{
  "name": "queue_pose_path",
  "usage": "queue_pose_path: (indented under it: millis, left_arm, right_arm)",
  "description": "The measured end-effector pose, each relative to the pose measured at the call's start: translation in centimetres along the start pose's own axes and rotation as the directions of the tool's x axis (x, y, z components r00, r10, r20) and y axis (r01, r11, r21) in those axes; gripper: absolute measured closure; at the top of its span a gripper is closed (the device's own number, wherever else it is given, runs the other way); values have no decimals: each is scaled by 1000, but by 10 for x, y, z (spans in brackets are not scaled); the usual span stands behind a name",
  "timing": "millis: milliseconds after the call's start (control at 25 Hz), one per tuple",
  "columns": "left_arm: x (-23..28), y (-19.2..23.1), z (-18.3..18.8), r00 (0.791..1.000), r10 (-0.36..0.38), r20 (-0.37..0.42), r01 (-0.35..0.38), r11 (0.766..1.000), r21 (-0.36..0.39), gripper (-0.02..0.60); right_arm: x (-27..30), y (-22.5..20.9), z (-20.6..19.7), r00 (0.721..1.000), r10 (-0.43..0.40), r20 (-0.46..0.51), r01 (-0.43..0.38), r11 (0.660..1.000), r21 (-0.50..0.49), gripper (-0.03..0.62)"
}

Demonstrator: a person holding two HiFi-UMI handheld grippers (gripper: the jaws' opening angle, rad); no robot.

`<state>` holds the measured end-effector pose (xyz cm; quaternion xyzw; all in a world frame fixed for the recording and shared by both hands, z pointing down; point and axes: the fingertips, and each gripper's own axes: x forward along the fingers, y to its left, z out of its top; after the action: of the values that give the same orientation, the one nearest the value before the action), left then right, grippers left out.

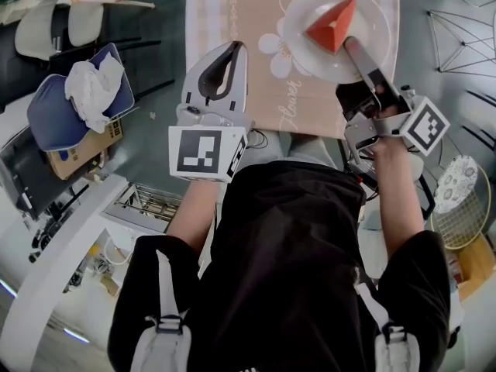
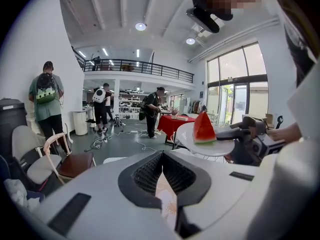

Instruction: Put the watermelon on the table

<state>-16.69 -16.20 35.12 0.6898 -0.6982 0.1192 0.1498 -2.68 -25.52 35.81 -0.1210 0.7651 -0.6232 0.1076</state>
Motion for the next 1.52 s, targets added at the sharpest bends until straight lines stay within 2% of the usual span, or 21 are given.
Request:
queue_pose_path:
  millis: [640, 880, 1080, 1520]
  left_arm:
    - [22, 1, -44, 998, -9, -60, 7, 999, -36, 568]
    - [31, -6, -61, 994, -25, -105, 21, 999, -35, 568]
    - [34, -8, -64, 995, -17, -96, 11, 998, -58, 568]
    - [42, 1, -97, 991, -23, -133, 12, 997, -78, 568]
  right_arm:
    - [4, -44, -12, 999, 5, -45, -4, 1000, 27, 576]
    - [2, -68, -20, 996, -19, -82, 21, 999, 29, 576]
    - [2, -80, -27, 994, -15, -108, 19, 999, 38, 576]
    - [8, -116, -44, 988, -42, -148, 49, 998, 44, 576]
